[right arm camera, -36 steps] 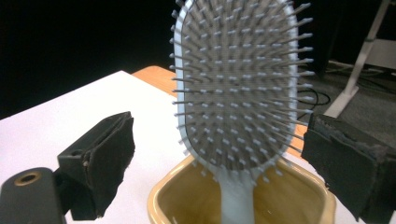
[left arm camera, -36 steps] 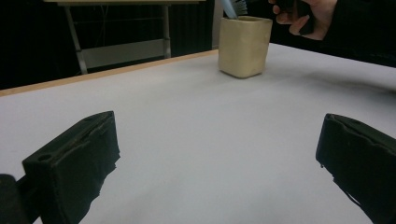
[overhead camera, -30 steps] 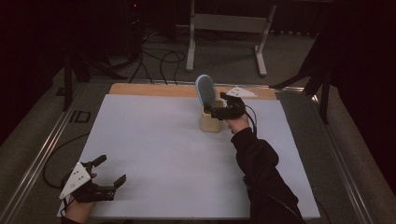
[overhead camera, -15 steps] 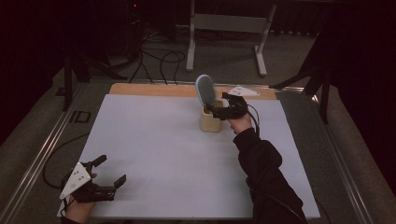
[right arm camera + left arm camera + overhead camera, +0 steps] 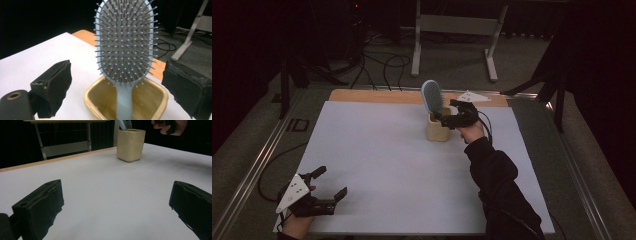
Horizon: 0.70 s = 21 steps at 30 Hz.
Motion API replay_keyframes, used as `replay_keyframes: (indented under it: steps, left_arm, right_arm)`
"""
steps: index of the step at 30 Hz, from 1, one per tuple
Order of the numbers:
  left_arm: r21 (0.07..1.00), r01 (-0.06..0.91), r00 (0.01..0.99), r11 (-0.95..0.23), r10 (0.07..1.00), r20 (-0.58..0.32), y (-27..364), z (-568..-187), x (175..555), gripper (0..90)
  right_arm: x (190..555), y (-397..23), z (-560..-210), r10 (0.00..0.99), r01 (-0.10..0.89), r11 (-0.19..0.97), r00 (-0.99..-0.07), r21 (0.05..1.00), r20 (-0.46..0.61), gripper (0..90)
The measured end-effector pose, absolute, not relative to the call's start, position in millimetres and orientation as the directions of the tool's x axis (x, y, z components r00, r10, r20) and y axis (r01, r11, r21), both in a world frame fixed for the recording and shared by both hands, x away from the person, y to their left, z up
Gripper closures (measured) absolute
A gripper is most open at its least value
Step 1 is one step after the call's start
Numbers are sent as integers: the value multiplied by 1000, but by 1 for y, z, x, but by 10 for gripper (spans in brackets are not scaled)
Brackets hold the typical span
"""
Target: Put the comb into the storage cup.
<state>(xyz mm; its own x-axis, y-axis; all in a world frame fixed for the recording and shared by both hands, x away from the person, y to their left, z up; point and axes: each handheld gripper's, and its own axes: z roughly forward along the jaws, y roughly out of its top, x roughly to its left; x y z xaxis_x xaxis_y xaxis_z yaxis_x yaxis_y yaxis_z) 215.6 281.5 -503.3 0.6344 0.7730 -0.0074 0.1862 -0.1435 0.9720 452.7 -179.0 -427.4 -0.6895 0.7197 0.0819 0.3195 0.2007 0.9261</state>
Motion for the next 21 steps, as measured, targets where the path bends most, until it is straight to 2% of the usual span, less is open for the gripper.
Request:
replay_keyframes:
  steps: [21]
  left_arm:
    - [972, 185, 636, -145, 772, -5, 281, -503, 215, 0]
  right_arm:
    - [435, -184, -420, 704, 329, 260, -708, 908, 55, 90]
